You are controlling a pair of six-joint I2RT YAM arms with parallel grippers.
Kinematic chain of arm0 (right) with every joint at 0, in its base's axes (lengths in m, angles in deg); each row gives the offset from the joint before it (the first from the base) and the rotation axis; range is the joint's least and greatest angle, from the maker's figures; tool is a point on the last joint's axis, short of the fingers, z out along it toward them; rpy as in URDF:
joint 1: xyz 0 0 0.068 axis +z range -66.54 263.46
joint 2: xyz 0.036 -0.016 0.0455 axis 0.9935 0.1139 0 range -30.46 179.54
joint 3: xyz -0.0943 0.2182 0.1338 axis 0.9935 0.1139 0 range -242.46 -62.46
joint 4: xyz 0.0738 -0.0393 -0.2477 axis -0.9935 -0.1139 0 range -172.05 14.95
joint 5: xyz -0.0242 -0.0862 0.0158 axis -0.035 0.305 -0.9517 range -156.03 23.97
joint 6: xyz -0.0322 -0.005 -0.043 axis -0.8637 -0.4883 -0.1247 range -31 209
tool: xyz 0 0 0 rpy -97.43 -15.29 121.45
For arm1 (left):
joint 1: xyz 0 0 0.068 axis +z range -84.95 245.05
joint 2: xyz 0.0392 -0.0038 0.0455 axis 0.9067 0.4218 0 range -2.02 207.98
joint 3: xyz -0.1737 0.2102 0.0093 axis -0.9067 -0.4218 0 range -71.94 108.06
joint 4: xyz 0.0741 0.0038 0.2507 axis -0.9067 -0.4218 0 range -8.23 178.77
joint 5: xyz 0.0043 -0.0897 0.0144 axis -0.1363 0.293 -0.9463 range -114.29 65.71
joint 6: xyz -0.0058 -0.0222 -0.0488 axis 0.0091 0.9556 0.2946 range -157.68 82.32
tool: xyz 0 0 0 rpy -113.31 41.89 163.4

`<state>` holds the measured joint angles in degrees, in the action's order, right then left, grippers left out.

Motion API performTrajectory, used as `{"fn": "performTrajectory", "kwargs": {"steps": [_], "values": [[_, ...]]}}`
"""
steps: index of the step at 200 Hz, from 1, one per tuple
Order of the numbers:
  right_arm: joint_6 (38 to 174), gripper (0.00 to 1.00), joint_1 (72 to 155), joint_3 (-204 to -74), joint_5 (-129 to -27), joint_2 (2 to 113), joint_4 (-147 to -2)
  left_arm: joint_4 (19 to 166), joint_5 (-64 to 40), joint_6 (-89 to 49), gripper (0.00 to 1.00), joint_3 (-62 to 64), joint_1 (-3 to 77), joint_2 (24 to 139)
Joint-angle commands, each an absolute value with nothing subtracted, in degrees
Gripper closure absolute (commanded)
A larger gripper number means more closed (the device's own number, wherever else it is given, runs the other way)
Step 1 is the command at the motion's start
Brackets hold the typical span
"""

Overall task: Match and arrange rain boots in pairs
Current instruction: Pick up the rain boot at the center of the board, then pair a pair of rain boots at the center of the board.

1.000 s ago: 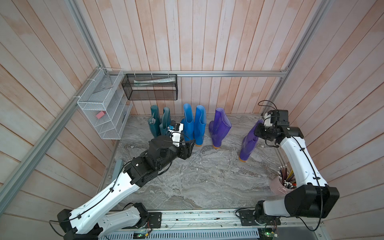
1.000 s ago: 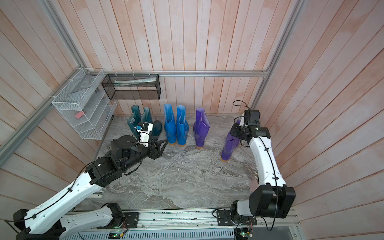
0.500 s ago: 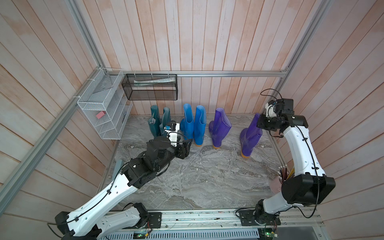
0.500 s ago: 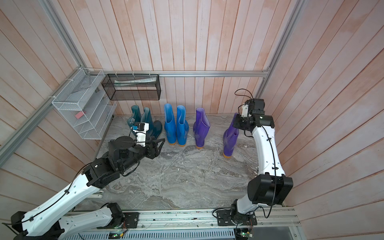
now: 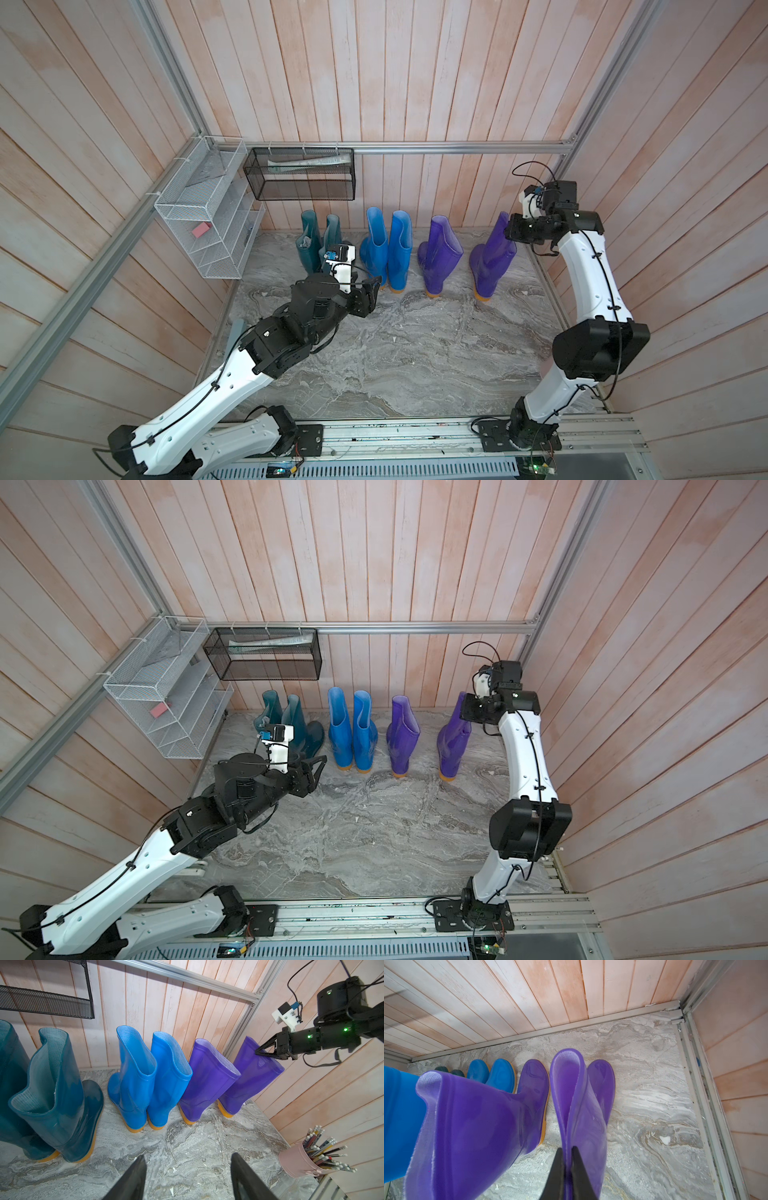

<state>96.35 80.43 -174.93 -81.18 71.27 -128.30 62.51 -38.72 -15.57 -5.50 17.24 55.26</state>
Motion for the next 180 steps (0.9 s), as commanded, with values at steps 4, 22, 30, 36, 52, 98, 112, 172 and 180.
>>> {"fn": "performTrajectory", "kwargs": {"steps": [4, 22, 30, 36, 52, 98, 112, 172, 180], "values": [[95.24, 0.93, 81.59, -180.3, -83.32, 72.71, -126.35, 61.35, -40.24, -14.84, 0.34, -4.15, 16.93, 54.91], [95.15, 0.93, 82.35, -182.03, -83.41, 74.14, -126.44, 60.88, -40.7, -14.74, 0.34, -4.16, 16.97, 54.83], [95.19, 0.93, 82.68, -182.57, -83.4, 74.68, -126.38, 60.62, -40.93, -14.73, 0.34, -4.15, 16.98, 54.67], [95.24, 0.93, 82.97, -183.06, -83.47, 75.18, -126.31, 60.49, -40.98, -14.74, 0.34, -4.06, 16.97, 54.61], [95.24, 0.93, 83.78, -184.21, -83.51, 76.5, -126.33, 60.14, -41.25, -14.74, 0.34, -3.95, 16.93, 54.53], [95.42, 0.93, 86.62, -189.3, -83.04, 80.9, -127.59, 59.6, -41.51, -14.48, 0.34, -3.68, 16.97, 54.24], [95.59, 0.93, 87.25, -190.71, -82.9, 81.96, -127.9, 59.35, -41.65, -14.47, 0.34, -3.61, 16.97, 54.2], [95.94, 0.94, 89.85, -191.82, -82.7, 84.22, -127.53, 58.81, -41.83, -14.74, 0.34, -3.18, 16.96, 54.22], [96.07, 0.94, 90.17, -191.75, -82.77, 84.45, -127.44, 58.74, -41.78, -14.74, 0.34, -3.07, 16.97, 54.29]]}}
